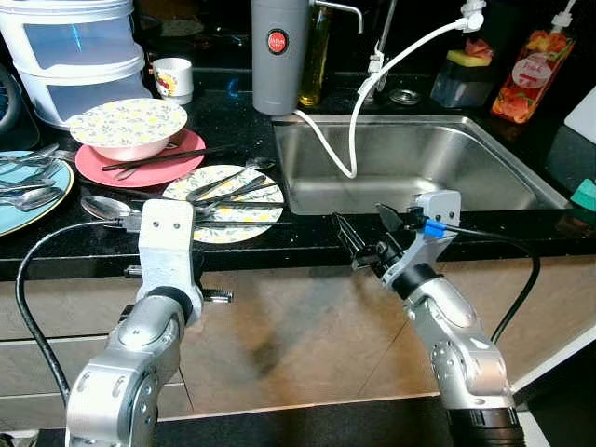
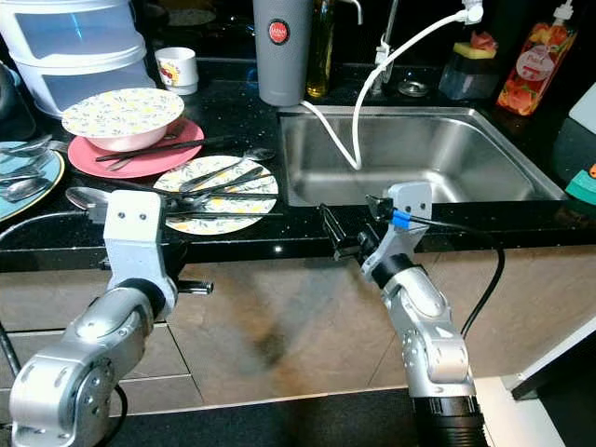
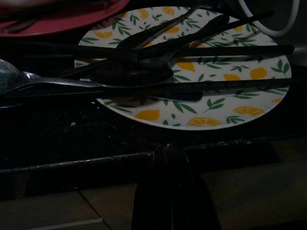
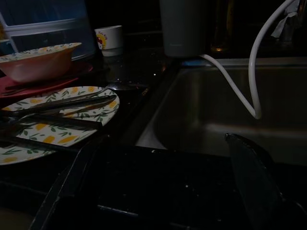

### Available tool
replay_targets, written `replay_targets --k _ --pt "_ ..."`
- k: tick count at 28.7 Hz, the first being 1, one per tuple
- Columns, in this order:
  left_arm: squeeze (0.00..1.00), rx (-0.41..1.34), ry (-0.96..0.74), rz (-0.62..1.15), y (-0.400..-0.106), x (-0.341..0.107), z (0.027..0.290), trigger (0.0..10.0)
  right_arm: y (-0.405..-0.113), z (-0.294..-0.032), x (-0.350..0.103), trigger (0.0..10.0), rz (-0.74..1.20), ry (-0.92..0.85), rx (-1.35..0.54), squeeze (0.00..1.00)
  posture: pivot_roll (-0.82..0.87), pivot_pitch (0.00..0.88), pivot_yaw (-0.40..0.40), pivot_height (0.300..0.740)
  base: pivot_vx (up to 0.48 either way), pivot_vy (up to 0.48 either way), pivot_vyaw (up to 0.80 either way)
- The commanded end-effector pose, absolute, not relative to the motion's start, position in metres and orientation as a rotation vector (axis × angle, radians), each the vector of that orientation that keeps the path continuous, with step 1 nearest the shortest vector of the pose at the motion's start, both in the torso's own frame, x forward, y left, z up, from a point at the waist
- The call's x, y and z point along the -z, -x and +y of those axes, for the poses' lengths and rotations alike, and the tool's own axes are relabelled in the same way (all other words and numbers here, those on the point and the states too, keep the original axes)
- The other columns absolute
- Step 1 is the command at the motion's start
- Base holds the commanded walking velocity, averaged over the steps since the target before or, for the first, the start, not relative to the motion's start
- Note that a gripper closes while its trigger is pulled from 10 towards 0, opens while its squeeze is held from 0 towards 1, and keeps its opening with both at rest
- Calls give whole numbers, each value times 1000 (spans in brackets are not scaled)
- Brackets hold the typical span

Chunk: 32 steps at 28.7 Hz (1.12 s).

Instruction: Kitchen organization

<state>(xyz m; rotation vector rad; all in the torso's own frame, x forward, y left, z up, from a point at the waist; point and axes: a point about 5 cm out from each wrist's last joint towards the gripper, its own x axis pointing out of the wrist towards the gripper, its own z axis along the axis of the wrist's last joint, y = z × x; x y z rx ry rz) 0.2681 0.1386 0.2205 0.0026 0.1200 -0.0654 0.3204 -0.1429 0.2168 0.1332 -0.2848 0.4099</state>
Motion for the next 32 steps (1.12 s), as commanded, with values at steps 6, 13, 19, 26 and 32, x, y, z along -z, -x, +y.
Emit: replay_targets --k 6,13,19,26,32 --pt "0 131 -4 105 -271 -227 130 10000 -318 -141 -212 10000 -268 -132 -423 0 -33 109 -29 740 0 0 0" --pt "0 131 -11 108 -271 -224 130 10000 -318 -142 -212 10000 -264 -132 -422 0 -31 113 -31 740 0 0 0" --pt "0 122 -16 116 -272 -221 133 10000 -318 -141 -211 10000 -260 -131 -423 0 -32 117 -32 740 0 0 0" --pt "0 108 -30 109 -277 -221 136 10000 -318 -142 -210 10000 -257 -129 -420 0 -34 121 -34 740 0 0 0" --pt "0 85 -49 91 -287 -222 144 10000 -318 -142 -210 10000 -254 -128 -420 0 -38 123 -37 740 0 0 0"
